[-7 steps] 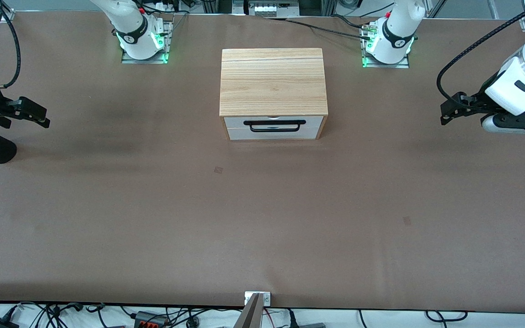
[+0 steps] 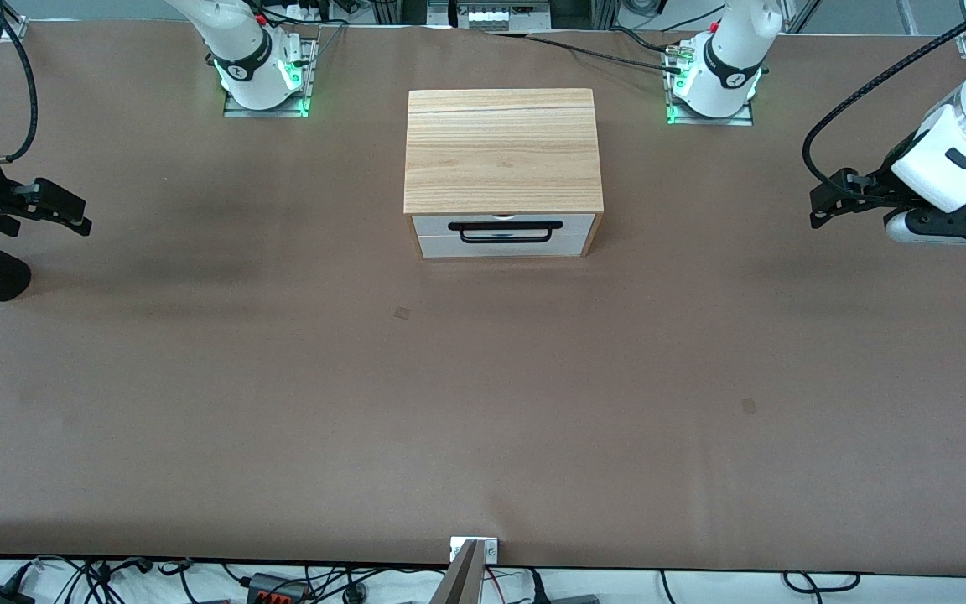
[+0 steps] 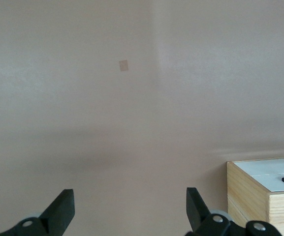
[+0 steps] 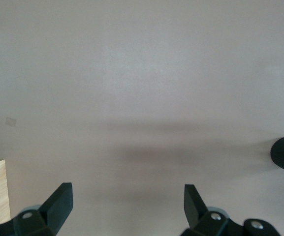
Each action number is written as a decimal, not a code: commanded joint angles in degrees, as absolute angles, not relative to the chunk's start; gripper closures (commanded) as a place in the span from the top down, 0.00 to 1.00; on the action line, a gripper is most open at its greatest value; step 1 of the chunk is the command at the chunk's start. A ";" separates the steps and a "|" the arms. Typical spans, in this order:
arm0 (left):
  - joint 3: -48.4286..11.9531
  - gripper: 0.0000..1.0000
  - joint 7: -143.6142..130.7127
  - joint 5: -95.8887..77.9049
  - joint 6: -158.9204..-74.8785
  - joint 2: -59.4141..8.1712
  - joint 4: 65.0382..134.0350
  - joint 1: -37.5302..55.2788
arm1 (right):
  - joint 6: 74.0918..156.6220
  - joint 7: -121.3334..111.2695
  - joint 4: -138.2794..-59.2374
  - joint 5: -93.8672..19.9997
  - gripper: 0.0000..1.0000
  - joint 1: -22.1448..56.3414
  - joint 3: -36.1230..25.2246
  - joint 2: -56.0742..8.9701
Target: Pull top drawer with both arms simultaneously
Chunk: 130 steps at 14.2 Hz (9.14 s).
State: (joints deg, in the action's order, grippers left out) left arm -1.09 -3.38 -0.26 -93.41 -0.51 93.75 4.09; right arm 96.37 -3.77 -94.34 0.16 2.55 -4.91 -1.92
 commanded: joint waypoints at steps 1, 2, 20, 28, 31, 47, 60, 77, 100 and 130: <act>-1.14 1.00 -3.51 -0.88 -90.45 -2.02 91.14 4.13 | 95.98 -4.66 -94.75 0.97 1.00 2.55 -4.92 -1.14; -1.14 1.00 -3.60 -0.79 -89.31 -2.72 91.06 4.22 | 96.24 -4.57 -94.75 0.97 1.00 2.55 -4.92 -1.58; -1.14 1.00 0.53 -27.07 -76.98 -8.26 92.37 5.44 | 98.70 -6.50 -93.87 -32.66 1.00 12.66 -2.29 -18.71; -2.81 1.00 16.47 -43.99 -91.75 -17.90 95.10 6.60 | 100.46 -29.23 -105.36 -67.89 1.00 13.09 -2.29 -21.88; -2.72 1.00 27.46 -53.42 -93.86 -24.41 96.05 5.80 | 101.33 -38.72 -109.68 -76.71 1.00 15.02 -2.29 -21.97; -2.81 0.65 57.22 -94.83 -97.56 -29.35 118.39 11.87 | 101.60 -63.90 -116.37 -107.05 1.00 30.23 -2.28 -33.57; -2.90 0.43 57.39 -97.21 -95.80 -33.93 118.82 12.92 | 101.69 -63.28 -110.74 -103.73 0.97 29.44 -2.81 -37.35; -3.34 0.03 66.71 -96.94 -92.72 -35.07 120.85 13.01 | 101.69 -60.29 -111.09 -99.05 0.11 29.97 -2.72 -37.18; -2.46 0.01 60.29 -96.42 -93.34 -47.02 99.68 9.23 | 101.95 -56.87 -90.72 -99.32 0.12 25.49 -2.90 -50.53; -0.61 1.00 18.56 -45.22 -92.55 -34.72 81.49 4.04 | 99.77 -25.44 -79.81 -77.10 1.00 23.73 -11.15 -43.08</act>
State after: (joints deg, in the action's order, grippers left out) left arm -0.84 21.79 -52.47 -93.40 -36.20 83.37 3.74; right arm 101.34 -32.13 -80.67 -81.46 24.24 -10.06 -45.86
